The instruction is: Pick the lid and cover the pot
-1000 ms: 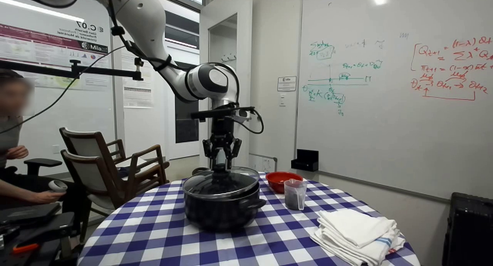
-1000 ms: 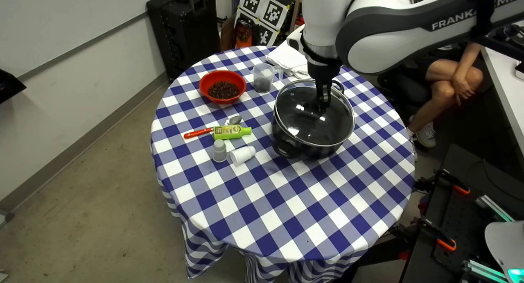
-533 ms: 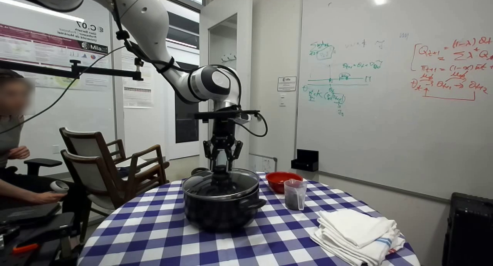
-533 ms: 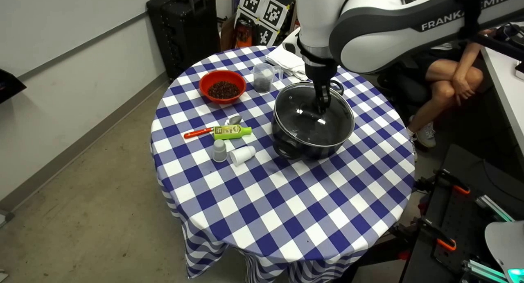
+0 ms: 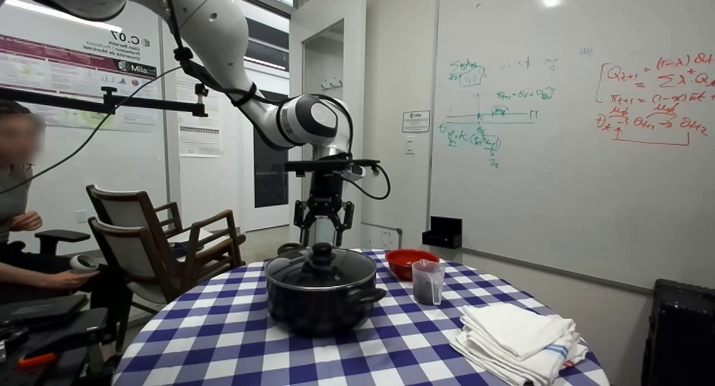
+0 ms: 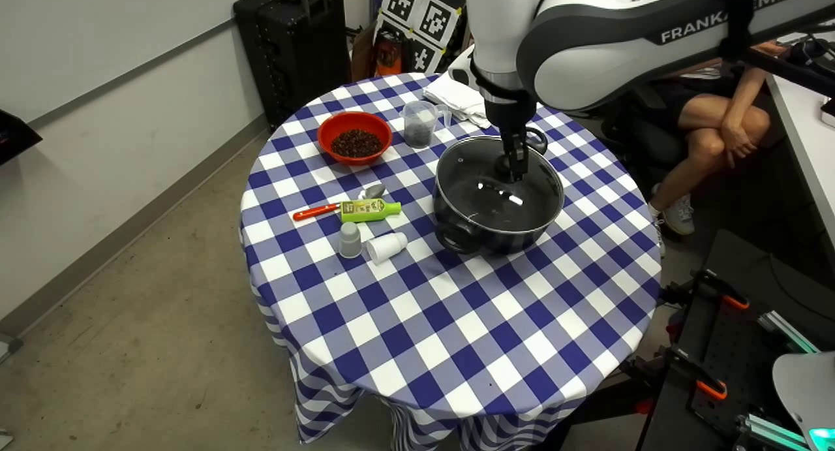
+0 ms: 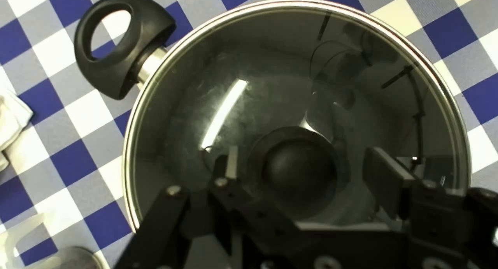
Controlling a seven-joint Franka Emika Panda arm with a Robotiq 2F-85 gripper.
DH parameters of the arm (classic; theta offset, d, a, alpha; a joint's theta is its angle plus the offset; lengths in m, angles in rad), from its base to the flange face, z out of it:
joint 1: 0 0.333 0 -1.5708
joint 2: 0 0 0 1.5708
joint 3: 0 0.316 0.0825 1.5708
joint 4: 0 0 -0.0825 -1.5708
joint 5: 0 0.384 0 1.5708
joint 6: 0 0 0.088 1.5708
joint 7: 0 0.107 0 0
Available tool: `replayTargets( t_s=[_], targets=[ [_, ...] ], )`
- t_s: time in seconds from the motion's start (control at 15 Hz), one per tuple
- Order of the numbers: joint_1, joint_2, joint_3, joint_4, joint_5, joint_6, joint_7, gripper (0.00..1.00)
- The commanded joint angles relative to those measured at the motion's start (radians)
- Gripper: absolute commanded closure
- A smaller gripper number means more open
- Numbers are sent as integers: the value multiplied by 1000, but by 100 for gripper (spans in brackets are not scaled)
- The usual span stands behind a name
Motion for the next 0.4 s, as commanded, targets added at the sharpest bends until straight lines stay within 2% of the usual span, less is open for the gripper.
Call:
replayTargets(
  t_s=[0.0, 0.13, 0.33],
  targets=[
    [-6, 1, 6, 8, 0, -9, 0, 15],
    [-9, 1, 6, 12, 1, -12, -3, 4],
    [-9, 1, 6, 12, 1, -12, -3, 4]
  ],
)
